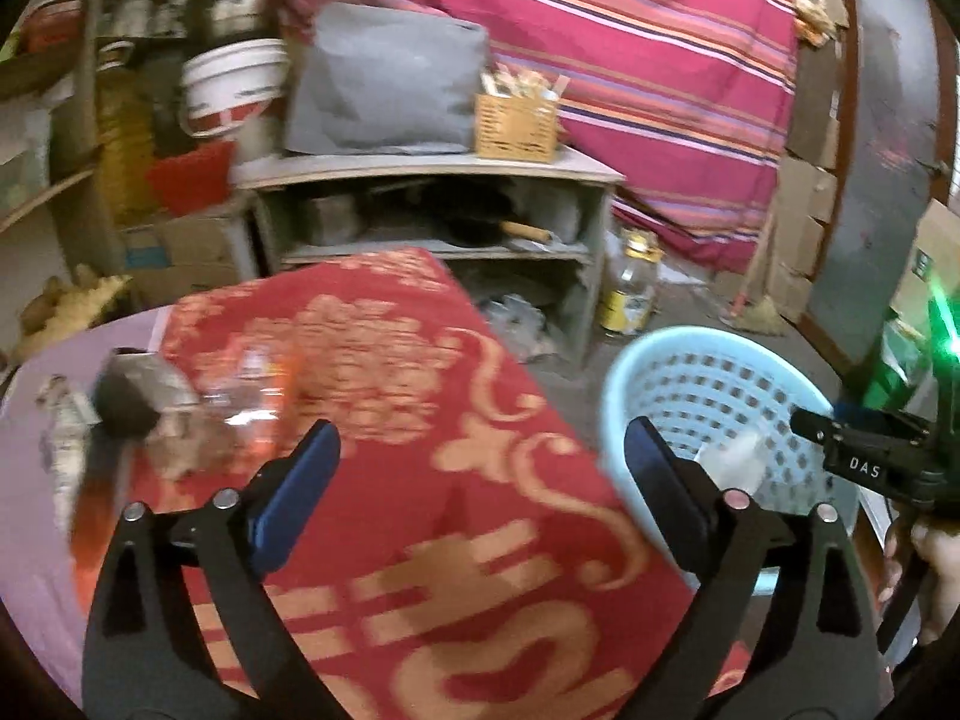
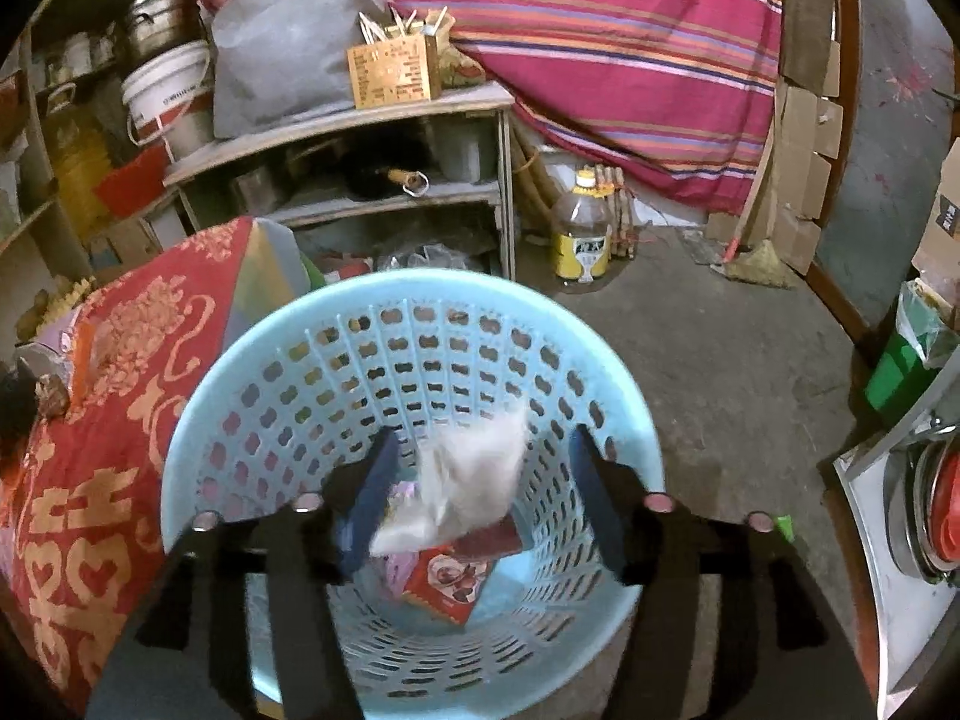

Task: Collect trash
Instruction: 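Carry the pink wrapper and white tissue to the blue basket and release both, then move both open tools back over the table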

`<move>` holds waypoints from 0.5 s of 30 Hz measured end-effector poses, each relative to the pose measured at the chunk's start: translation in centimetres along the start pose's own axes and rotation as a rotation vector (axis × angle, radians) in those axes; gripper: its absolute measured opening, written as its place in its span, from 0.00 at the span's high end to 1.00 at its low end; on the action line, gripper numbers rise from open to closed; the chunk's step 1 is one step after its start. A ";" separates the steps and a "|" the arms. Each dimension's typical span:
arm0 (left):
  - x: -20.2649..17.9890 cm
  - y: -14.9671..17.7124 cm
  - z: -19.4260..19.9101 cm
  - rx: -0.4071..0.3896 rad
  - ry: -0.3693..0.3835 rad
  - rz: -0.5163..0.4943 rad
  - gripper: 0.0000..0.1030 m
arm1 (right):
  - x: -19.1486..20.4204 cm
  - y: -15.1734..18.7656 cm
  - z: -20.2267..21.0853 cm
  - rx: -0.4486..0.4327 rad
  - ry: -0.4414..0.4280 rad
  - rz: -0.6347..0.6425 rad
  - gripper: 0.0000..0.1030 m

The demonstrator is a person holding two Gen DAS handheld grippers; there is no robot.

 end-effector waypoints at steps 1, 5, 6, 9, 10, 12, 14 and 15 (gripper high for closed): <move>1.0 -0.1 0.2 -0.003 -0.015 0.007 0.09 | 0.1 0.0 0.0 0.002 0.004 -0.001 0.30; 6.2 0.0 0.9 -0.014 -0.096 0.032 0.06 | 1.5 -0.7 0.8 -0.030 0.022 -0.001 0.24; 7.5 0.0 1.2 -0.017 -0.111 0.044 0.06 | 1.9 -0.9 1.0 -0.041 0.024 0.000 0.24; 11.3 0.2 1.5 -0.012 -0.148 0.092 0.06 | 4.2 -1.7 1.8 -0.085 -0.005 0.002 0.23; 12.7 0.4 1.5 -0.009 -0.159 0.112 0.06 | 4.9 -1.9 2.0 -0.095 -0.016 0.005 0.21; 15.0 0.8 1.4 0.003 -0.178 0.140 0.05 | 6.9 -2.1 2.2 -0.115 -0.035 0.022 0.20; 17.1 1.4 1.2 0.014 -0.201 0.163 0.05 | 9.6 -2.2 2.2 -0.127 -0.055 0.060 0.20; 18.0 1.6 1.1 0.014 -0.212 0.171 0.05 | 10.5 -2.3 2.2 -0.130 -0.063 0.074 0.20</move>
Point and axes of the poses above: each gripper's, at about its wrist camera, not at the fingertips, and z roughly against the way its jaws point, x to its left, y to its underside, the point moved 9 cm from there along -z, roughly the way its jaws point, and after that the axes turned 15 degrees about -y, right-handed, at the moved point
